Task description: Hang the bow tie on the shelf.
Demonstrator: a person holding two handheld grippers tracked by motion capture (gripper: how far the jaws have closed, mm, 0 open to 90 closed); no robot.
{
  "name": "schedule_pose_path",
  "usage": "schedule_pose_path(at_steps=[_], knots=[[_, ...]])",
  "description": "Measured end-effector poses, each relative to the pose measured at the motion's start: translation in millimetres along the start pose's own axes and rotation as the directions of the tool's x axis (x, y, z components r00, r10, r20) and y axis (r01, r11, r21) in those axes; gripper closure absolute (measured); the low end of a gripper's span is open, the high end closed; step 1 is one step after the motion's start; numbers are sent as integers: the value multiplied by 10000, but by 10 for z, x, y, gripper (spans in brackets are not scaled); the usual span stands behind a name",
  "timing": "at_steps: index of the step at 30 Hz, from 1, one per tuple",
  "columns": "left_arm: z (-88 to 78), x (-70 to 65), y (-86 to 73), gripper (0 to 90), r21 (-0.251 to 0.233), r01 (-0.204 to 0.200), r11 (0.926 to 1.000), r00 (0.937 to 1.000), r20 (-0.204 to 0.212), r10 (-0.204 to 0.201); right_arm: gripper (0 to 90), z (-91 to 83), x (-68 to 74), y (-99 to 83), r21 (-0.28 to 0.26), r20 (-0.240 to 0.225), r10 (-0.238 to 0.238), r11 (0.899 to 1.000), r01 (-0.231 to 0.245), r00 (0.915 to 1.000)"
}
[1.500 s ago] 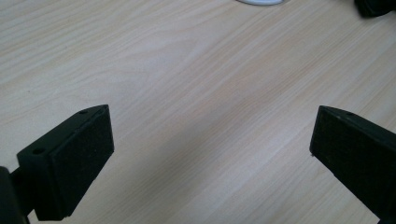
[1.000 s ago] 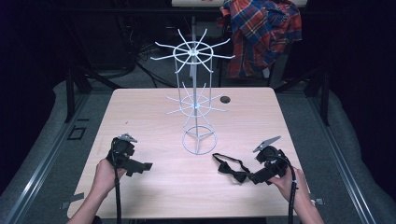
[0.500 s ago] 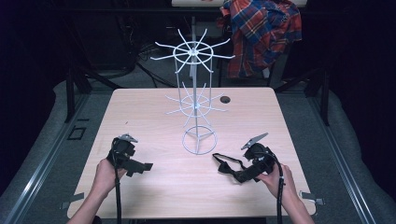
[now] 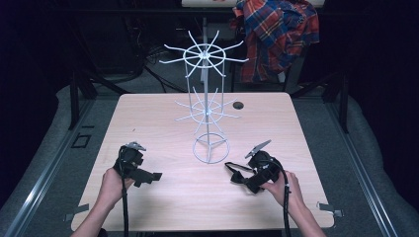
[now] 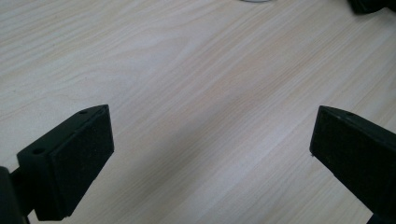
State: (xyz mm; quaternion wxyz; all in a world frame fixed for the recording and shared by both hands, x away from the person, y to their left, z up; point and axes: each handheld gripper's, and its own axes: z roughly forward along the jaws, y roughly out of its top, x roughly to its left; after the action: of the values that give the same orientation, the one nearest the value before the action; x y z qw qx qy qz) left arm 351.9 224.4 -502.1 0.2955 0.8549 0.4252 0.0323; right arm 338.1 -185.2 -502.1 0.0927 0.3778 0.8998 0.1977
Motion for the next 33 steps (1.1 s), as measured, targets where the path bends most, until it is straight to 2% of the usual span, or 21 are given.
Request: schedule_pose_path(at_steps=[5, 8, 13, 14, 19, 20, 22, 23, 27, 33], knots=[[-1, 2, -3, 0, 1, 26, 10000, 10000, 26, -26, 220, 92, 51, 61, 230, -36, -245, 9994, 246, 9997], [-2, -1, -1, 0, 2, -2, 10000, 10000, 23, 2, 150, 143, 71, 91, 356, -155, -363, 9987, 369, 9992], [-4, 3, -3, 0, -12, 51, 10000, 10000, 9, -51, 106, 221, 92, 128, 549, -252, -529, 9970, 543, 9983], [-7, 4, -3, 0, -18, 55, 10000, 10000, 21, -55, 100, 240, 96, 135, 643, -374, -549, 9963, 572, 9978], [-7, 7, -5, 0, -61, 88, 9999, 10000, 6, -88, 94, 276, 108, 158, 765, -407, -746, 9941, 776, 9964], [-8, 9, -4, 0, -42, 93, 9999, 10000, 26, -93, 195, 300, 119, 169, 813, -474, -808, 9931, 845, 9956], [-6, 4, -6, 0, -49, 160, 9999, 9999, 34, -160, 206, 310, 123, 172, 848, -498, -890, 9921, 930, 9948], [-7, 6, -6, 0, -30, 165, 9999, 9999, 54, -164, 293, 335, 134, 184, 963, -394, -946, 9905, 980, 9947], [-3, 6, -5, 0, -4, 139, 9999, 9999, 93, -139, 430, 378, 141, 202, 1107, -213, -1004, 9886, 1022, 9947], [-5, 14, -6, 0, 6, 92, 10000, 9999, 81, -92, 493, 451, 165, 196, 1468, -203, -1091, 9829, 1109, 9938]])
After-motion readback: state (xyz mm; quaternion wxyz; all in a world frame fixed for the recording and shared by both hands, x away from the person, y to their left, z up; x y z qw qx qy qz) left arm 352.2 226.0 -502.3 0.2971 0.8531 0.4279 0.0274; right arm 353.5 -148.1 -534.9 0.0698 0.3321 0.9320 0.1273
